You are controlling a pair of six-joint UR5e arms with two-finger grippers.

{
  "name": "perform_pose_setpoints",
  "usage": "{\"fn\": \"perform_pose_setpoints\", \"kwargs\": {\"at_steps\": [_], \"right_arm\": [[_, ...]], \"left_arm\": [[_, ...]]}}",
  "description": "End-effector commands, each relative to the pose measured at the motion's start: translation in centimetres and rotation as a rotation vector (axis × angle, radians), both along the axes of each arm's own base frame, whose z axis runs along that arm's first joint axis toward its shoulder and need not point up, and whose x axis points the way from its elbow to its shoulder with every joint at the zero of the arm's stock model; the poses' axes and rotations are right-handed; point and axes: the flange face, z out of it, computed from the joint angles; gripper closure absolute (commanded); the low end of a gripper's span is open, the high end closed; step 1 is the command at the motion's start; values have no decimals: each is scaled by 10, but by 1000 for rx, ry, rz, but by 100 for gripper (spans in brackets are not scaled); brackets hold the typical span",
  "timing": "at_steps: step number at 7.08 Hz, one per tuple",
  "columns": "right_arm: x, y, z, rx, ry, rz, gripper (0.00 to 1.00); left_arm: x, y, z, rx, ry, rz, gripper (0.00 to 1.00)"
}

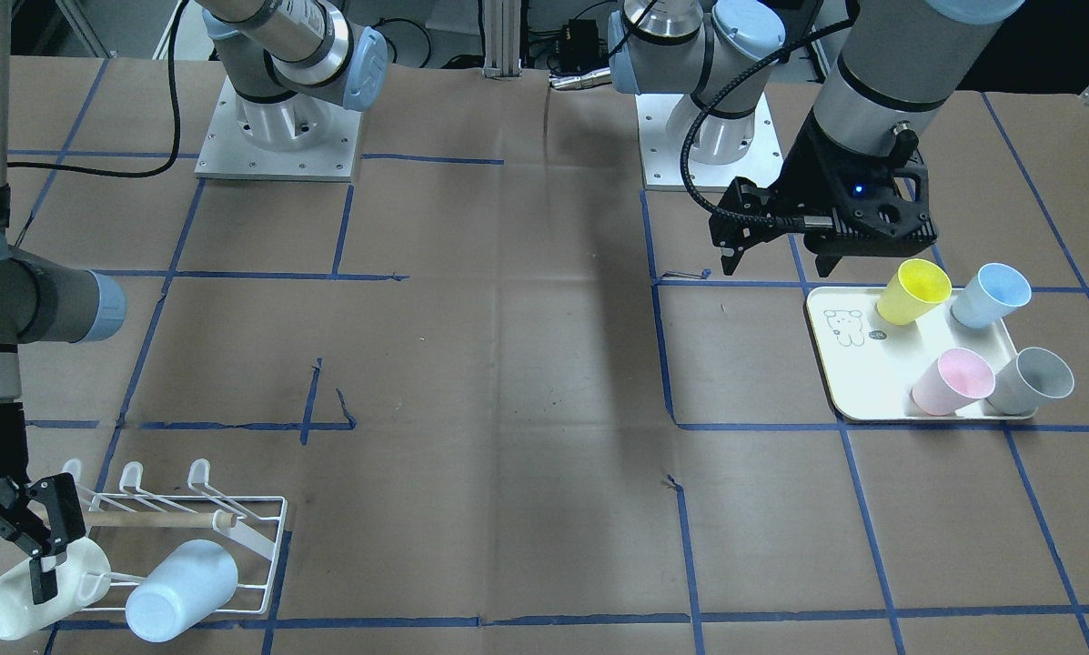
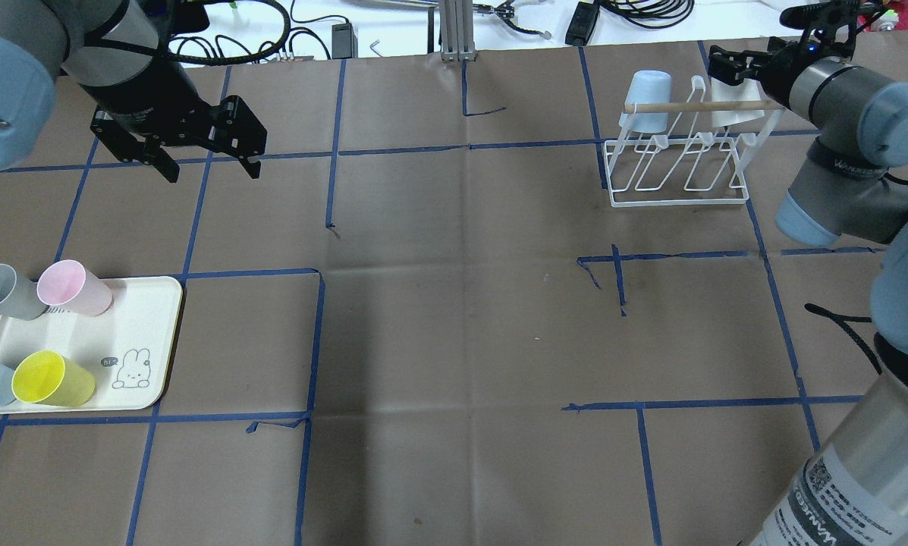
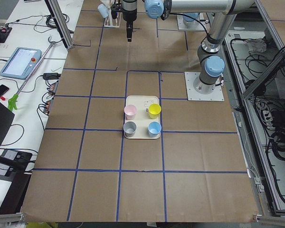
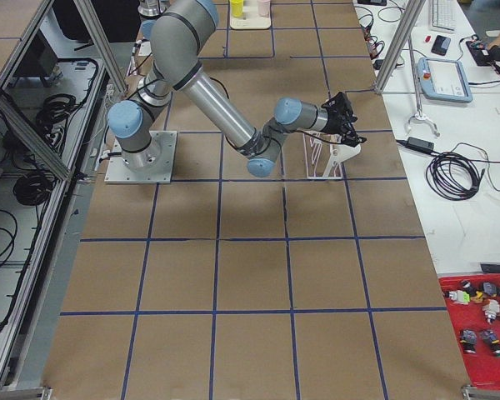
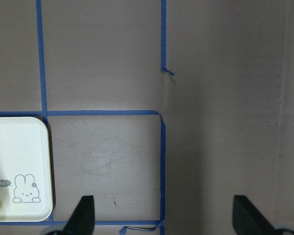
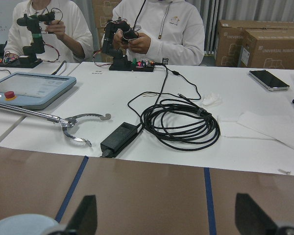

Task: Transfer IKEA cup to right arm and place on rack

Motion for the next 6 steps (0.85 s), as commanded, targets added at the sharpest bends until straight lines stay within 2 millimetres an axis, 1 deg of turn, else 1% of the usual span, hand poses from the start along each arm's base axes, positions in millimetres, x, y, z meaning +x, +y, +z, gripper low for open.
{"fn": "perform_pose_setpoints", "kwargs": {"at_steps": [1, 3, 4, 5, 6], "right_arm": [[11, 4, 39, -30, 11, 14, 0], [28, 3, 59, 141, -50, 39, 0], [46, 13, 91, 142, -34, 46, 0], [63, 20, 104, 213, -10, 18, 0], [84, 29, 117, 328, -14, 25, 0]], "left_arm": [[0, -2, 0, -6, 0, 0, 1], [0, -2, 0, -6, 0, 0, 1], [0, -2, 0, -7, 0, -2, 1], [0, -2, 0, -7, 0, -2, 1], [0, -1, 0, -5, 0, -4, 1]]}}
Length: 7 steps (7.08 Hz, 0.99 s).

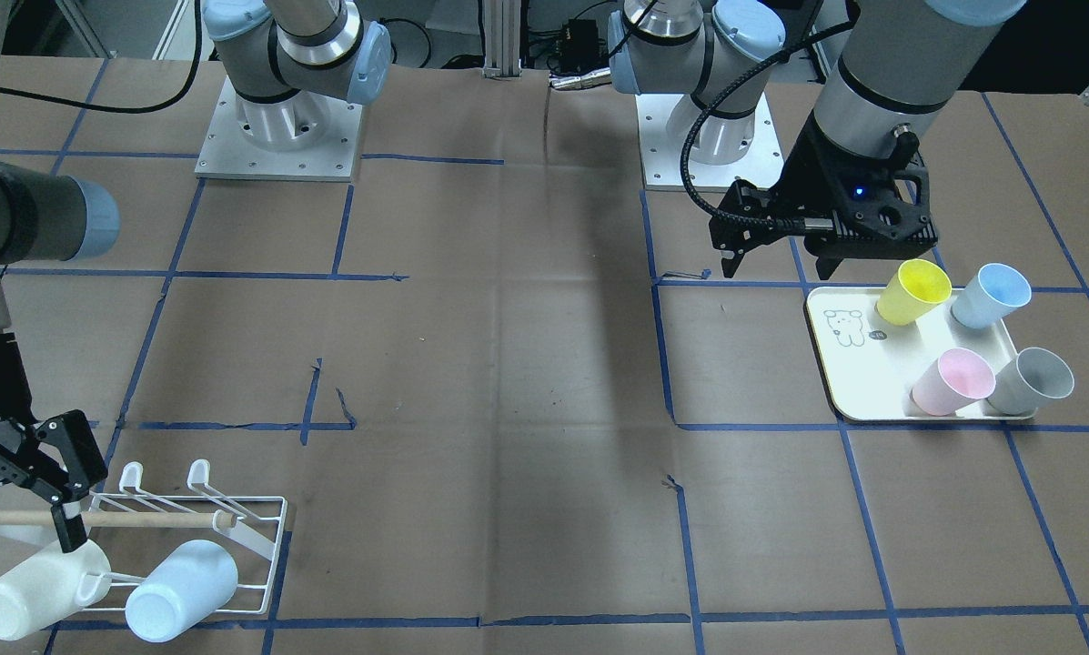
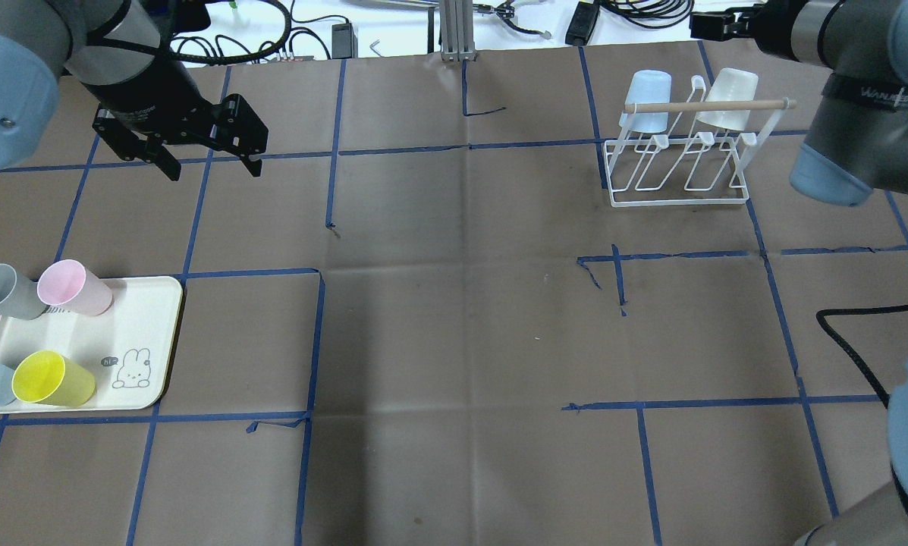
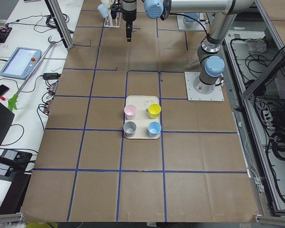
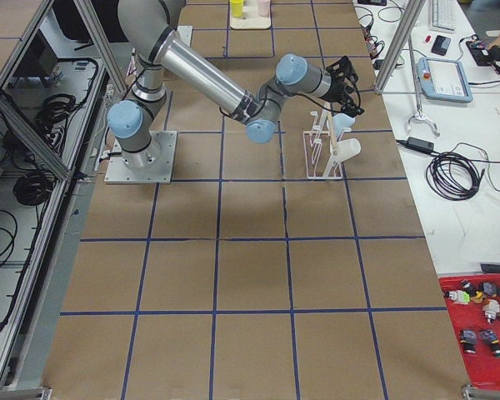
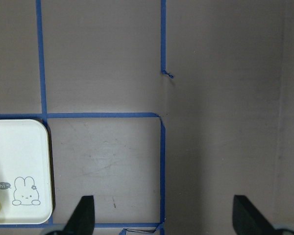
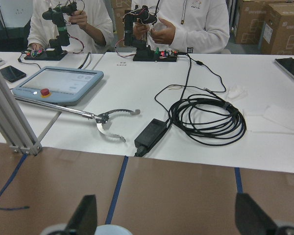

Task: Transfer IKEA cup to right arm and place on rack

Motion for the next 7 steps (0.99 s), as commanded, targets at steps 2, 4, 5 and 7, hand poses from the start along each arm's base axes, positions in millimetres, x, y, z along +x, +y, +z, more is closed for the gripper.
{"fn": "perform_pose_setpoints", "kwargs": {"at_steps": [2, 4, 5, 7], "right_arm": [[85, 62, 65, 288, 79, 20, 0], [119, 126, 99, 496, 55, -4, 0], [121, 151, 109, 574, 46, -6, 0], [124, 193, 119, 719, 33, -23, 0]], "left_arm": [[0, 1, -2, 4, 0, -4, 1], [1, 0, -3, 6, -1, -6, 1], [1, -1, -5, 12, -1, -7, 1], [1, 0, -5, 12, -3, -4, 1]]}}
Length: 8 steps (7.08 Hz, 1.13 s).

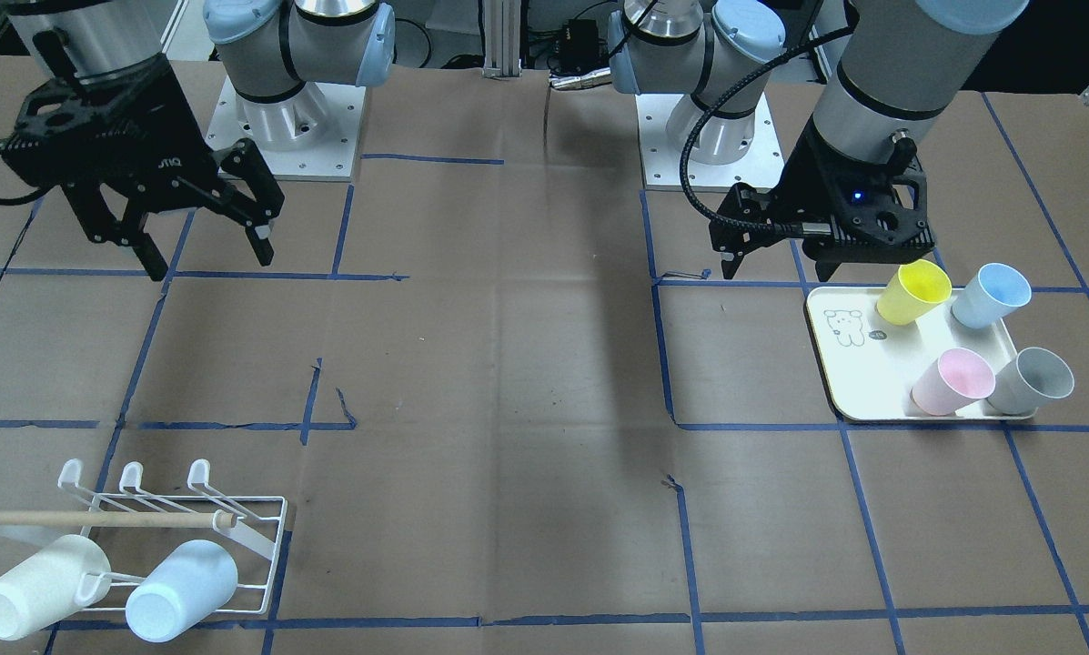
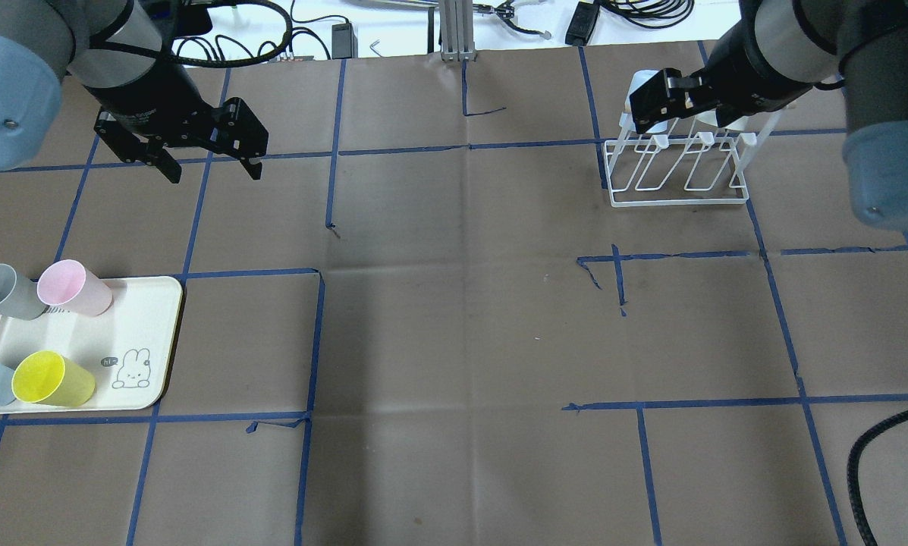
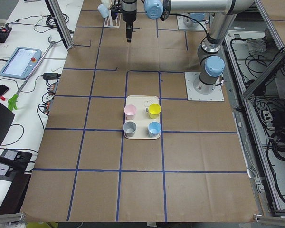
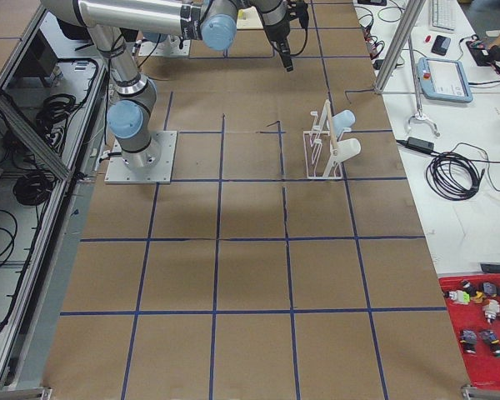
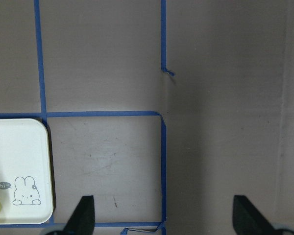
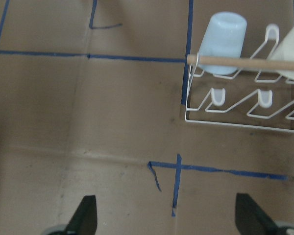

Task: Transfer IKEA cup to right arm and place on rack

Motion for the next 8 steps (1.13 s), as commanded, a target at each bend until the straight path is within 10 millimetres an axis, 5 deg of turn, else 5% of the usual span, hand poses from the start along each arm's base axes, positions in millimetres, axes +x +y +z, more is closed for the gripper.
{"fn": "perform_pose_setpoints", "kwargs": {"at_steps": [1, 5, 7, 8], "right_arm": [[-3, 48, 10, 148, 62, -54, 0], [6, 51, 11, 157, 31, -152, 0], [15, 17, -5, 128, 30, -137, 0], [36, 16, -4, 130, 37, -122, 0]], "left_arm": [[0, 3, -2, 5, 0, 1, 1], [1, -1, -2, 2, -5, 1, 1], [1, -1, -3, 5, -5, 2, 1], [1, -1, -5, 10, -5, 1, 1]]}}
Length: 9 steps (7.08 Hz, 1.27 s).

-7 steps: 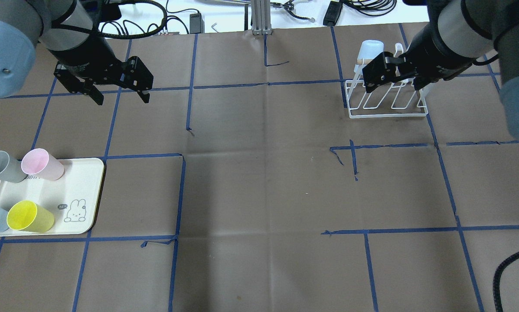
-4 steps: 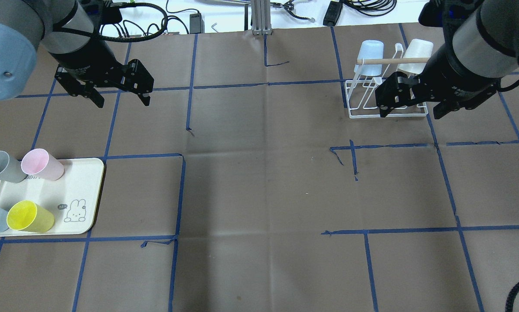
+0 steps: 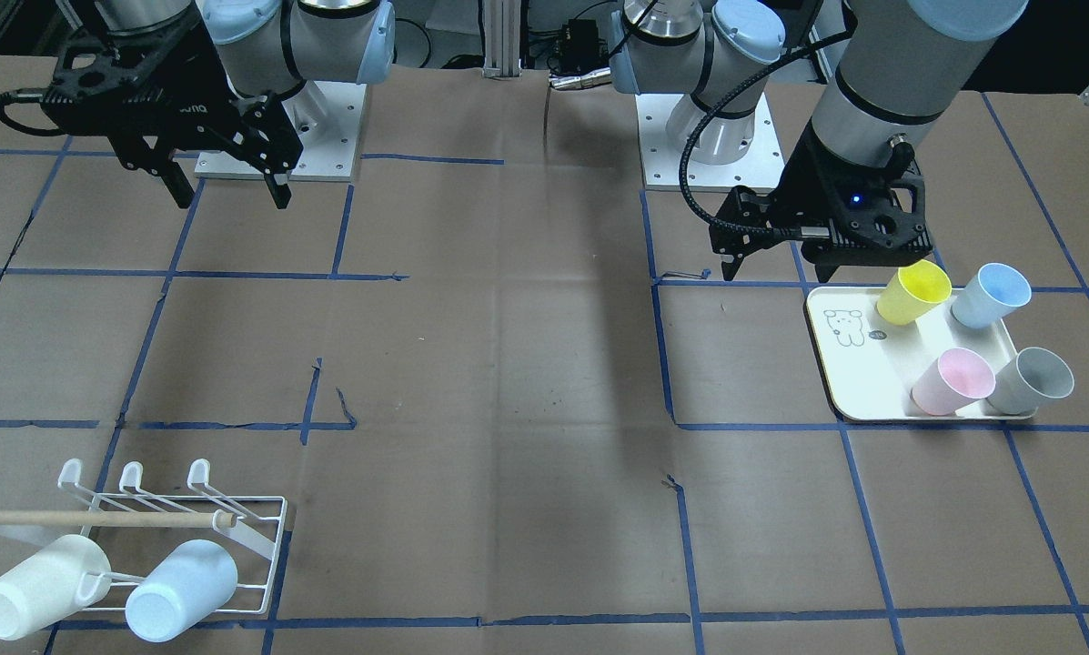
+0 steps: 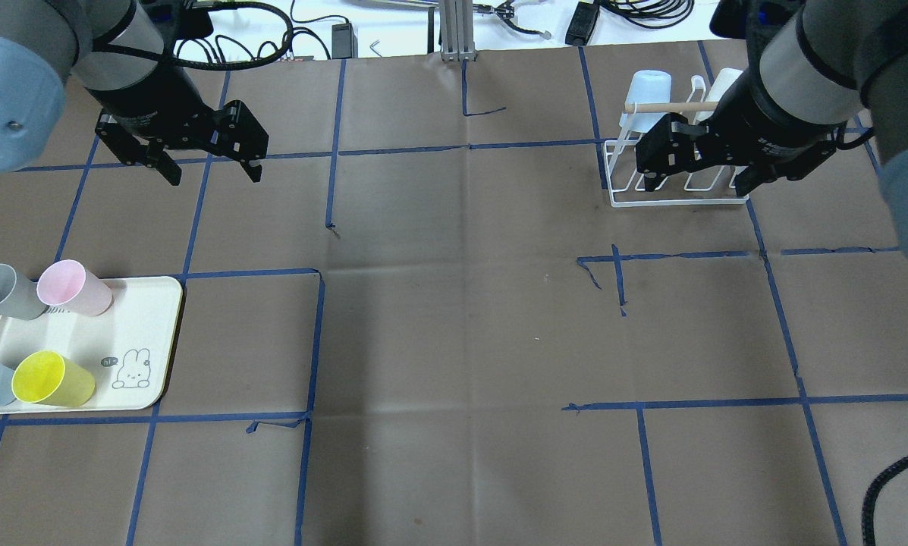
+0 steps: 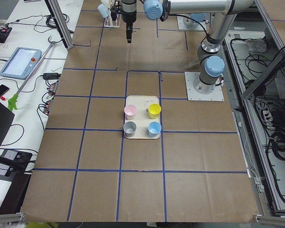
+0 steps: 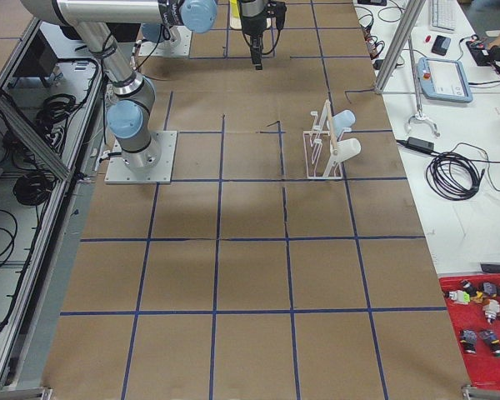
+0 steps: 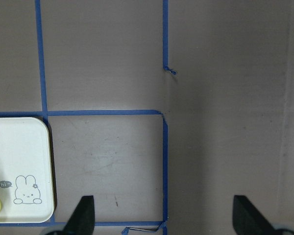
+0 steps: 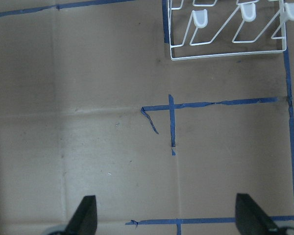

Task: Transfer IKEA cup to right arm and place on rack

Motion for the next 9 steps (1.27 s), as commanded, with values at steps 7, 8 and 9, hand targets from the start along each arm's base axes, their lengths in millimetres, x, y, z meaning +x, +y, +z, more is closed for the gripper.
{"fn": "perform_pose_setpoints", "kwargs": {"at_steps": [7, 8, 9], "right_arm": [[35, -1, -10, 7, 57, 54, 0], [36, -1, -9, 6, 53, 52, 0], [35, -1, -9, 6, 54, 50, 0]], "left_arm": [[0, 0, -2, 4, 0, -1, 1], [0, 0, -2, 4, 0, -1, 1], [0, 1, 0, 1, 0, -2, 1]]}}
